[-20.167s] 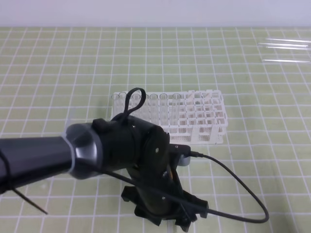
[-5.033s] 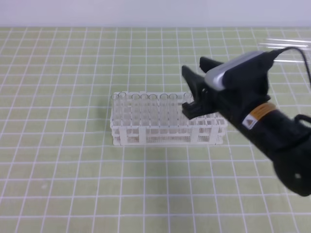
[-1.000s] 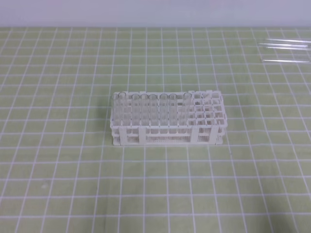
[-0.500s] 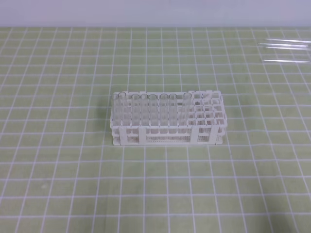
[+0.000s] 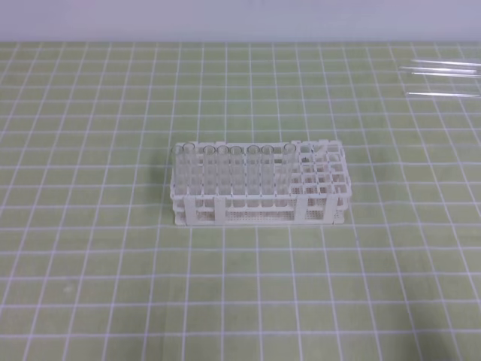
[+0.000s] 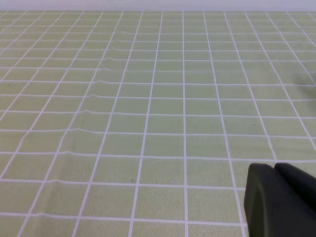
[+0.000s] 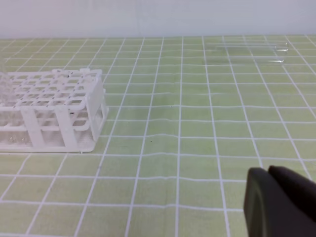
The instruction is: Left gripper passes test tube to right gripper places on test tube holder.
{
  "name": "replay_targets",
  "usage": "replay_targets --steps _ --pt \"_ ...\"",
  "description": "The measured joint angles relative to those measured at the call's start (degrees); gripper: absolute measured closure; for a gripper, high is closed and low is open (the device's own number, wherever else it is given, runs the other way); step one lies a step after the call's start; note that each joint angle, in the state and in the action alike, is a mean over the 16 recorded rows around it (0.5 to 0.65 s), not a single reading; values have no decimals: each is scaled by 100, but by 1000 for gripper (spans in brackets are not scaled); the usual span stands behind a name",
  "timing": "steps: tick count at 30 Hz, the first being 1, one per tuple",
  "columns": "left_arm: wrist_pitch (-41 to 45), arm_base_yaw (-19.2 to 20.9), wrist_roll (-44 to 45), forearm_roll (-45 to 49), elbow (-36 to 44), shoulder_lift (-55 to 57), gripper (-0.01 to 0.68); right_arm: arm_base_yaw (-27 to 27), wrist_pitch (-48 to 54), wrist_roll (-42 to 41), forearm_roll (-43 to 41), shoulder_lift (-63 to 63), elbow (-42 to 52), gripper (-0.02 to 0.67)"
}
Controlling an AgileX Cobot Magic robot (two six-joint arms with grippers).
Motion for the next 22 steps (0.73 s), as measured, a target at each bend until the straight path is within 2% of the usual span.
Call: replay_targets --steps 22 --pt "-14 -4 -1 -3 10 -45 675 0 0 0 0 0 0 666"
